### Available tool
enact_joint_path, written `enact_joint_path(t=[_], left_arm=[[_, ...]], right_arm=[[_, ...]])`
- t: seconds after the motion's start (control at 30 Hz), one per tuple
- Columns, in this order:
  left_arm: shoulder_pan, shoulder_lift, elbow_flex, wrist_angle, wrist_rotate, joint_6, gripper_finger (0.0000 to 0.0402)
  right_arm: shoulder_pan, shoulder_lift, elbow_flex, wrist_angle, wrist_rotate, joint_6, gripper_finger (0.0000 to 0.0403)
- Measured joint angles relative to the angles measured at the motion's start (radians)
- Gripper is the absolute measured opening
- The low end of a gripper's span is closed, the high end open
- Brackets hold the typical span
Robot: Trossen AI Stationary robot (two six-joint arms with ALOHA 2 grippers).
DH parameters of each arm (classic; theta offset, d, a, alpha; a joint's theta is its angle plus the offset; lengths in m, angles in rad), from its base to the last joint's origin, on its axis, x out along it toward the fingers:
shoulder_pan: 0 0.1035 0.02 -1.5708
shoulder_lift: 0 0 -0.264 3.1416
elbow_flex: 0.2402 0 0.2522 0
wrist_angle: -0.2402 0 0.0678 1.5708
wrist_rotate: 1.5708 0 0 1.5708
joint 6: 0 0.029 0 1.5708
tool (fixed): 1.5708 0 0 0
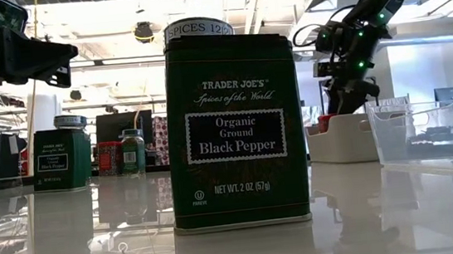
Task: Sort spices by type
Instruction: Put the center red seasoning can into the gray bin, then put the middle left green seasoning bottle into the black bin
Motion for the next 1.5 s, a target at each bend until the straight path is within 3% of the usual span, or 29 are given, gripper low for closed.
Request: enact_joint_path(t=[0.4, 0.8, 1.13, 1.37, 1.5], left_arm=[[0.000, 0.000, 0.000, 0.000, 0.000, 0.000, 0.0000], [0.000, 0.000, 0.000, 0.000, 0.000, 0.000, 0.0000], [0.000, 0.000, 0.000, 0.000, 0.000, 0.000, 0.0000], [0.000, 0.000, 0.000, 0.000, 0.000, 0.000, 0.0000], [0.000, 0.000, 0.000, 0.000, 0.000, 0.000, 0.0000]], right_arm=[[0.000, 0.000, 0.000, -0.001, 0.000, -0.013, 0.0263], [0.000, -0.001, 0.000, 0.001, 0.010, -0.024, 0.0303], [0.004, -0.003, 0.001, -0.001, 0.019, -0.022, 0.0306], [0.043, -0.003, 0.068, -0.099, 0.019, 0.044, 0.0306], [0.067, -0.003, 0.135, -0.155, 0.019, 0.170, 0.0306]])
